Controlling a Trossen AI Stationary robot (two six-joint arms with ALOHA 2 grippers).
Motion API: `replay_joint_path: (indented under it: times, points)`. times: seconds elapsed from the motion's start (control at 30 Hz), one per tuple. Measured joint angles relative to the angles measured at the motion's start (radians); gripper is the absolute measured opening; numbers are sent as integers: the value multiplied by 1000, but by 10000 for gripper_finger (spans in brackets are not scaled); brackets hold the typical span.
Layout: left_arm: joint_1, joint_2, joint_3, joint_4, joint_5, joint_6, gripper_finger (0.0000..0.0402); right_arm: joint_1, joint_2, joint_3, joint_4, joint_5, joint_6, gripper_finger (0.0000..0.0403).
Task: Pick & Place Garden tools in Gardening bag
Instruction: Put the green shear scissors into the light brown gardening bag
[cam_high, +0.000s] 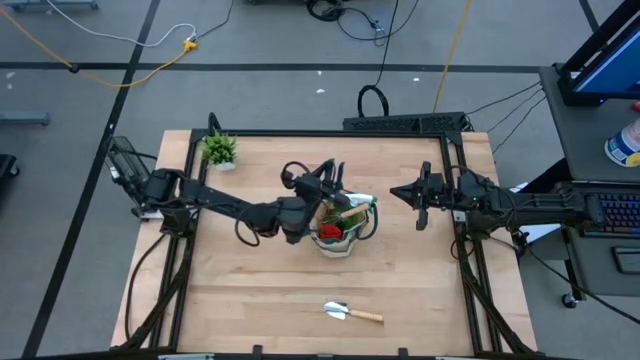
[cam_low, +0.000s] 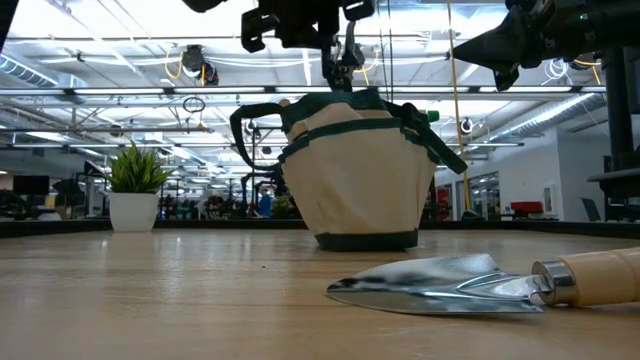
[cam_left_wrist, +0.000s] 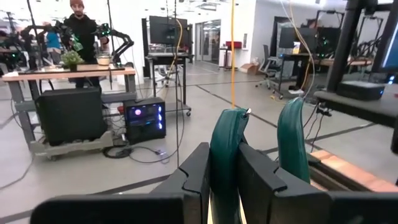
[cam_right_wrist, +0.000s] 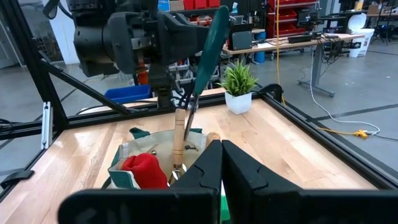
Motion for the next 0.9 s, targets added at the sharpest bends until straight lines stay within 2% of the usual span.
replay_joint_path:
  times: [0.33,0.9]
  points:
    - [7,0,0,-185,-9,-108,60,0,0,0,0,0,0,0]
    - [-23,0,-1,-295,1,-182,60,0,0,0,1,0,0,0]
